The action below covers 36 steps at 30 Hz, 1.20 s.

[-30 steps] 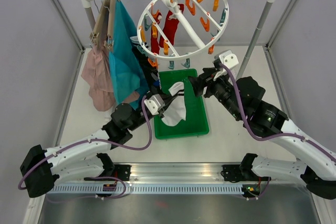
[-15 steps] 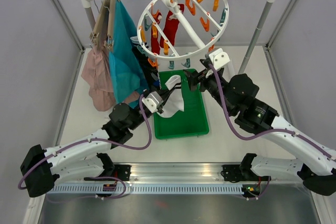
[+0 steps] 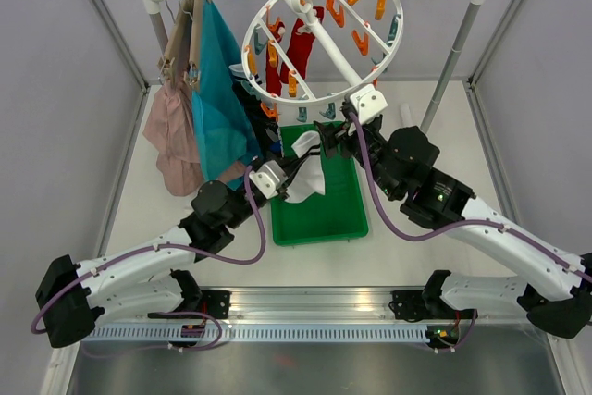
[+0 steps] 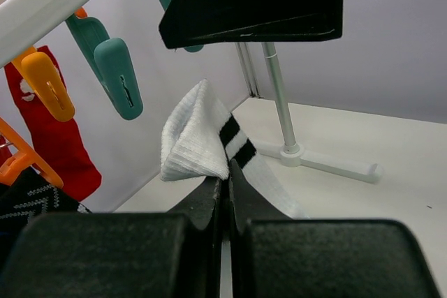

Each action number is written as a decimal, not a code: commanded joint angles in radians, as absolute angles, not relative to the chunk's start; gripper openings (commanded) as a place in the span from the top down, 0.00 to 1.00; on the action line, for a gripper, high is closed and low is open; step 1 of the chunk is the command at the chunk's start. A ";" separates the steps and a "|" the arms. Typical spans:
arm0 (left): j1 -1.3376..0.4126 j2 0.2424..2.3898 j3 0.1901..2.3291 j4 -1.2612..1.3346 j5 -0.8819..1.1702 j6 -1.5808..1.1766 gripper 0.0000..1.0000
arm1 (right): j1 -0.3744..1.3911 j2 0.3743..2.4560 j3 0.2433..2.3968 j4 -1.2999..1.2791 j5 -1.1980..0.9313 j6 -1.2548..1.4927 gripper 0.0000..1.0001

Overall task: Clip the socks to the hanger
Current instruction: Open the clamp at the hanger.

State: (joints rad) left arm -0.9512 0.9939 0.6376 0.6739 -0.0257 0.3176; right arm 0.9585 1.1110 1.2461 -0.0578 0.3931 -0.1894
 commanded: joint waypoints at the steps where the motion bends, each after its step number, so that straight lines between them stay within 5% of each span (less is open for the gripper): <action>1: -0.960 0.977 0.670 0.680 -0.037 0.353 0.98 | 0.963 1.123 1.276 -0.009 0.377 -0.212 0.26; 11: -0.966 0.991 0.678 0.675 -0.040 0.357 0.98 | 0.963 1.138 1.296 0.031 0.354 -0.207 0.31; 14: -0.968 0.992 0.678 0.672 -0.041 0.359 0.98 | 0.963 1.138 1.295 0.037 0.354 -0.207 0.38; 28: -0.985 1.054 0.673 0.770 -0.077 0.472 0.98 | 0.963 1.155 1.342 -0.029 0.359 -0.152 0.99; 36: -1.017 1.123 0.652 0.946 -0.172 0.612 0.98 | 0.963 1.170 1.371 -0.069 0.354 -0.092 1.00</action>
